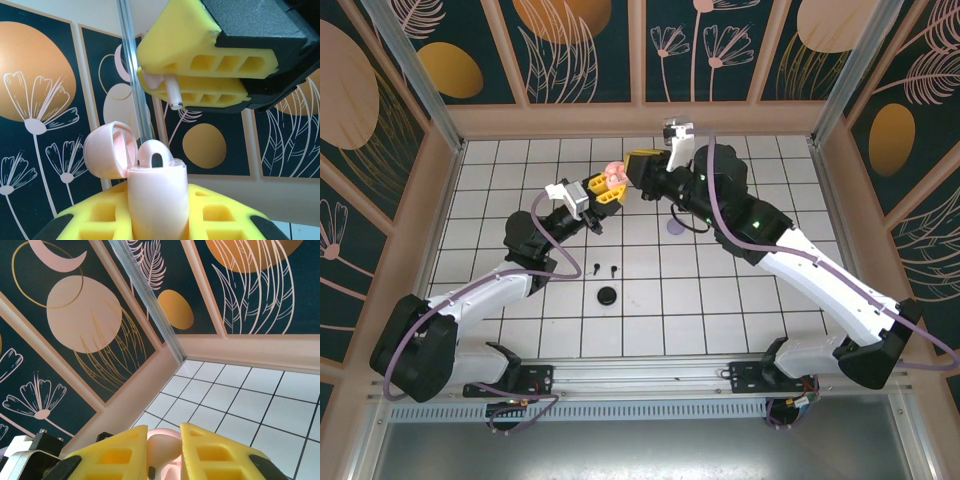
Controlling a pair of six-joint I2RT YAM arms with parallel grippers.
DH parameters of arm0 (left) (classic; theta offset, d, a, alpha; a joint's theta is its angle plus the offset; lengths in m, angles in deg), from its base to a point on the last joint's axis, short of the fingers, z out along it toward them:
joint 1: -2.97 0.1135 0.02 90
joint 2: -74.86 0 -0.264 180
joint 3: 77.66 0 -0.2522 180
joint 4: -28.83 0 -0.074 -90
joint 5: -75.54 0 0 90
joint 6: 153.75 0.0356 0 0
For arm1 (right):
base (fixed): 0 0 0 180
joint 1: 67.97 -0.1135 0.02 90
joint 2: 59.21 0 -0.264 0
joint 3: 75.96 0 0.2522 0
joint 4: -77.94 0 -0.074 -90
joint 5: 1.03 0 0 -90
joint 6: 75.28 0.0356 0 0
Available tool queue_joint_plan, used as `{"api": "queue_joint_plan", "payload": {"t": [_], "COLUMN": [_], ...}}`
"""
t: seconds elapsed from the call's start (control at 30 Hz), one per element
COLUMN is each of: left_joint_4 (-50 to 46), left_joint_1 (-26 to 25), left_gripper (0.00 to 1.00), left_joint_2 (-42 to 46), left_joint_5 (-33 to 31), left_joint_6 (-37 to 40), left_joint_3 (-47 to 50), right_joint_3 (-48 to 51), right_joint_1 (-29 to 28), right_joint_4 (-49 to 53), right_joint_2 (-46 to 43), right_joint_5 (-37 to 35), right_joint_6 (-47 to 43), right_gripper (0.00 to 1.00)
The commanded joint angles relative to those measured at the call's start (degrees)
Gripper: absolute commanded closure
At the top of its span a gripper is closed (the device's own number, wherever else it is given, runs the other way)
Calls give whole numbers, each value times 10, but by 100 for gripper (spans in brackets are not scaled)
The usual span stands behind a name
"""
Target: Insert the wireless bluetooth earbuds into the charging case
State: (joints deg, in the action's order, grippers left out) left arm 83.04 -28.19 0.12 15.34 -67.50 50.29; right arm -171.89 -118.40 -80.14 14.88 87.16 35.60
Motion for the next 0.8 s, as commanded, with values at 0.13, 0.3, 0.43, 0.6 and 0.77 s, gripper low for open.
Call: {"api": "queue_joint_plan", "payload": {"t": [0.13,0.3,0.43,0.6,0.77], "left_joint_4": [35,36,36,37,37], "left_joint_1": [-4,-4,-5,-5,-5], "left_gripper": [100,100,100,100,100], "left_joint_2": [-3,-2,0,1,2], "left_joint_5": [9,8,7,7,7], "left_joint_6": [-12,-13,-13,-13,-14], "left_joint_3": [-18,-18,-18,-19,-20], "right_joint_3": [14,16,21,28,31], "right_joint_1": [-10,-10,-11,-11,-11], "right_joint_4": [-30,-28,-28,-27,-23], "right_joint_2": [10,18,20,19,21], "right_joint_5": [0,-1,-4,-14,-22], "right_joint_6": [1,4,6,4,1], "right_gripper": [80,81,81,81,81]}}
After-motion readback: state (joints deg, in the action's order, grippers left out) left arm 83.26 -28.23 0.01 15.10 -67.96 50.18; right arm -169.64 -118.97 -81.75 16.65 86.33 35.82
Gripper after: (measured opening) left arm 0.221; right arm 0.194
